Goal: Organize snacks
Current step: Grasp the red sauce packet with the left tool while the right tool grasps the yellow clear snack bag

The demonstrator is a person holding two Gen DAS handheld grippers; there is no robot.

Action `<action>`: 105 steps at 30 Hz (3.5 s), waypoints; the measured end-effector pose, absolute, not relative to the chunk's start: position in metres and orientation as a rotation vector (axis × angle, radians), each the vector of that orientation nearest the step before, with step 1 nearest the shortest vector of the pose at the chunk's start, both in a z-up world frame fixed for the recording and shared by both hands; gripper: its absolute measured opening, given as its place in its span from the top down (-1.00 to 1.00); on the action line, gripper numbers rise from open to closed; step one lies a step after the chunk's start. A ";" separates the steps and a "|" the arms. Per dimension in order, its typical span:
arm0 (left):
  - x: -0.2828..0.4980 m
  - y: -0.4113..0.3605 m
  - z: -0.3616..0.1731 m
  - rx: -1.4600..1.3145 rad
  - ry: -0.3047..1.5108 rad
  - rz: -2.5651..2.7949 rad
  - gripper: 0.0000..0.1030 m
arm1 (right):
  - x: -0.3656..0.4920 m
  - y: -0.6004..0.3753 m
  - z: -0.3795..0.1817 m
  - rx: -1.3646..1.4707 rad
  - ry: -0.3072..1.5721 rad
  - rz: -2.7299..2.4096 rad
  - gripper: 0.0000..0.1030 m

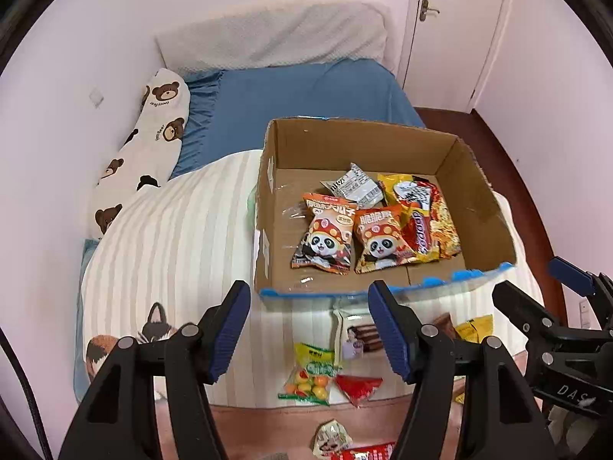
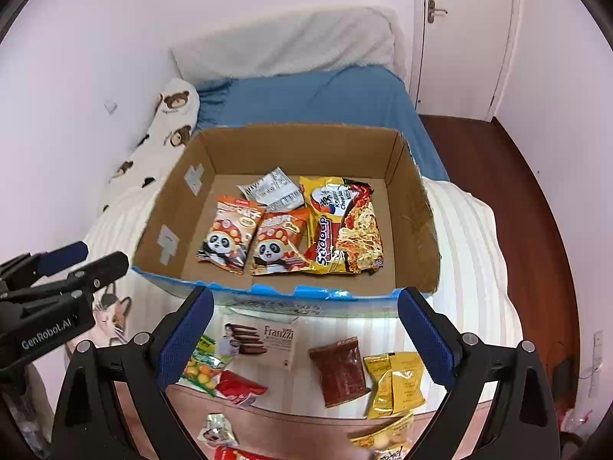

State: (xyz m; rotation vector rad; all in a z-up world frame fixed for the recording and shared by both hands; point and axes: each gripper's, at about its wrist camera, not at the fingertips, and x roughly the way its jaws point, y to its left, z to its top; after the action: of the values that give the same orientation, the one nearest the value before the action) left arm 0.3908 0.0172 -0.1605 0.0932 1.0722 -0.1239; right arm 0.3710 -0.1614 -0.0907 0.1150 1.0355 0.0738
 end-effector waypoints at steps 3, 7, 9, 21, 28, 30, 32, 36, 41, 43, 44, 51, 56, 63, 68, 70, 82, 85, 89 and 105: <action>0.375 0.018 -0.157 0.091 1.060 -0.131 -0.20 | 0.355 -0.161 -0.083 0.134 1.018 0.081 -0.92; 0.355 0.020 -0.165 0.095 1.073 -0.127 -0.20 | 0.335 -0.166 -0.086 0.173 1.041 0.093 -0.92; 0.346 0.022 -0.178 0.103 1.102 -0.115 -0.20 | 0.325 -0.172 -0.096 0.196 1.071 0.084 -0.92; 0.276 -0.003 -0.315 0.320 1.407 -0.200 -0.20 | 0.252 -0.258 -0.222 0.354 1.396 -0.106 -0.92; 0.228 -0.067 -0.384 0.721 1.502 -0.556 -0.20 | 0.220 -0.276 -0.282 0.374 1.547 -0.137 -0.92; 0.213 -0.081 -0.399 0.829 1.498 -0.646 -0.20 | 0.215 -0.278 -0.286 0.378 1.553 -0.136 -0.92; 0.202 -0.092 -0.413 0.909 1.496 -0.728 -0.21 | 0.211 -0.280 -0.289 0.379 1.557 -0.142 -0.92; 0.212 -0.105 -0.426 0.866 1.554 -0.739 -0.24 | 0.204 -0.288 -0.296 0.390 1.561 -0.171 -0.92; 0.224 -0.113 -0.410 0.719 1.594 -0.810 -0.20 | 0.194 -0.304 -0.294 0.418 1.552 -0.199 -0.92; 0.212 -0.116 -0.411 0.758 1.628 -0.890 -0.20 | 0.191 -0.309 -0.294 0.421 1.553 -0.201 -0.92; 0.206 -0.117 -0.416 0.791 1.650 -0.907 -0.20 | 0.190 -0.311 -0.294 0.419 1.554 -0.204 -0.92; 0.216 -0.119 -0.436 0.752 1.694 -0.759 -0.35 | 0.195 -0.316 -0.299 0.422 1.561 -0.199 -0.92; 0.272 -0.094 -0.424 0.521 1.655 -0.473 -0.33 | 0.208 -0.307 -0.300 0.351 1.539 -0.168 -0.92; 0.304 -0.063 -0.405 0.320 1.683 -0.505 -0.31 | 0.229 -0.284 -0.312 0.254 1.541 -0.080 -0.92; 0.234 -0.102 -0.406 0.778 1.633 -0.807 -0.33 | 0.235 -0.266 -0.329 0.174 1.606 -0.012 -0.92; 0.210 -0.108 -0.425 0.928 1.655 -0.853 -0.33 | 0.235 -0.262 -0.334 0.161 1.621 0.002 -0.92; 0.261 -0.092 -0.425 0.596 1.680 -0.530 -0.12 | 0.244 -0.283 -0.335 0.206 1.606 -0.081 -0.42; 0.282 -0.079 -0.412 0.490 1.623 -0.398 -0.08 | 0.242 -0.294 -0.333 0.285 1.619 -0.104 -0.39; 0.291 -0.067 -0.412 0.348 1.736 -0.470 -0.08 | 0.232 -0.289 -0.333 0.425 1.690 0.013 -0.43; 0.290 -0.016 -0.416 0.303 1.715 -0.406 0.09 | 0.233 -0.266 -0.337 0.455 1.593 -0.030 -0.20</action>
State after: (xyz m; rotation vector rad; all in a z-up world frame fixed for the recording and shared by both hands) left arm 0.2902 -0.0155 -0.4160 0.3032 1.7148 -0.4060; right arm 0.2331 -0.2657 -0.3368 0.4550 1.5929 -0.0301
